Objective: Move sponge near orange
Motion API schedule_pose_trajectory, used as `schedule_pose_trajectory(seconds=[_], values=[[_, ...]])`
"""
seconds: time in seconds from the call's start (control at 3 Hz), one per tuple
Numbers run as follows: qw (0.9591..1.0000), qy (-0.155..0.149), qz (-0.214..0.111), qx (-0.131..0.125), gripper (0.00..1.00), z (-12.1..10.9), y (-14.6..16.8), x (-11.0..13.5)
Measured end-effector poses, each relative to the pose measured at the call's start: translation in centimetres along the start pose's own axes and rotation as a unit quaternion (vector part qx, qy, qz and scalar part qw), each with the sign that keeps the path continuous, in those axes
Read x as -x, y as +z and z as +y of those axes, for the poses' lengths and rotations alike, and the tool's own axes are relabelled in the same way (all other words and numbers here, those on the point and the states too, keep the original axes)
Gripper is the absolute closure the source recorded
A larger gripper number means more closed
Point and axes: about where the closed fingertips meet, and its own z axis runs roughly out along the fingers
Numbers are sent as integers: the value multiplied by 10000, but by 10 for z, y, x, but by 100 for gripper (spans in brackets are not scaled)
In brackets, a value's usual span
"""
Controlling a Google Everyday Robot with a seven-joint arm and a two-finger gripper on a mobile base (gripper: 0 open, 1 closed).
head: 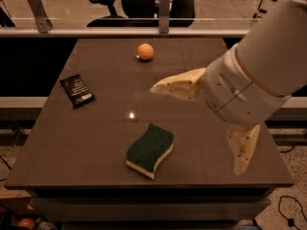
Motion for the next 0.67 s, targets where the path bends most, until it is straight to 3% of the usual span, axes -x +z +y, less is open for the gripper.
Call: schedule_pose_trajectory(seconds=[0.67], values=[[9991,-312,285,54,0,-11,42,16]])
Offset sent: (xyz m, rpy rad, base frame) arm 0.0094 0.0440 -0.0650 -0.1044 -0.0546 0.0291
